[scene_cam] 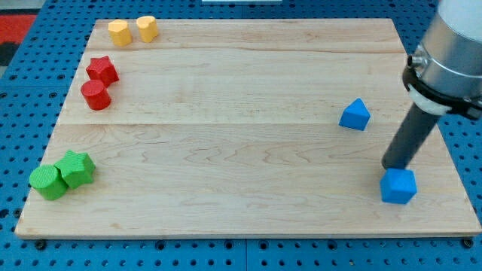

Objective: Point at the blue cube

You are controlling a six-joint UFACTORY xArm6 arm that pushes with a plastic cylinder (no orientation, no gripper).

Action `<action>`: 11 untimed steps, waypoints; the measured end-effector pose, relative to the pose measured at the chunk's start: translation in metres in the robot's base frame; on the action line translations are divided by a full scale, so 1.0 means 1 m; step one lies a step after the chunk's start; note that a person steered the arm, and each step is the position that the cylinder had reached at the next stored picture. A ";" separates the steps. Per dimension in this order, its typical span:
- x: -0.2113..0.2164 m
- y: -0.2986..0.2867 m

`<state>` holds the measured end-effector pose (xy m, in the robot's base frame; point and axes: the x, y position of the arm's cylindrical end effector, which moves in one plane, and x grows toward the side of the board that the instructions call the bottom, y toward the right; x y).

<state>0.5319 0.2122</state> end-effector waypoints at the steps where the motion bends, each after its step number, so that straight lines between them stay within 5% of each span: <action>1: 0.005 0.049; 4: 0.005 0.088; 6: 0.063 0.110; 9: 0.062 0.093; 11: 0.062 0.011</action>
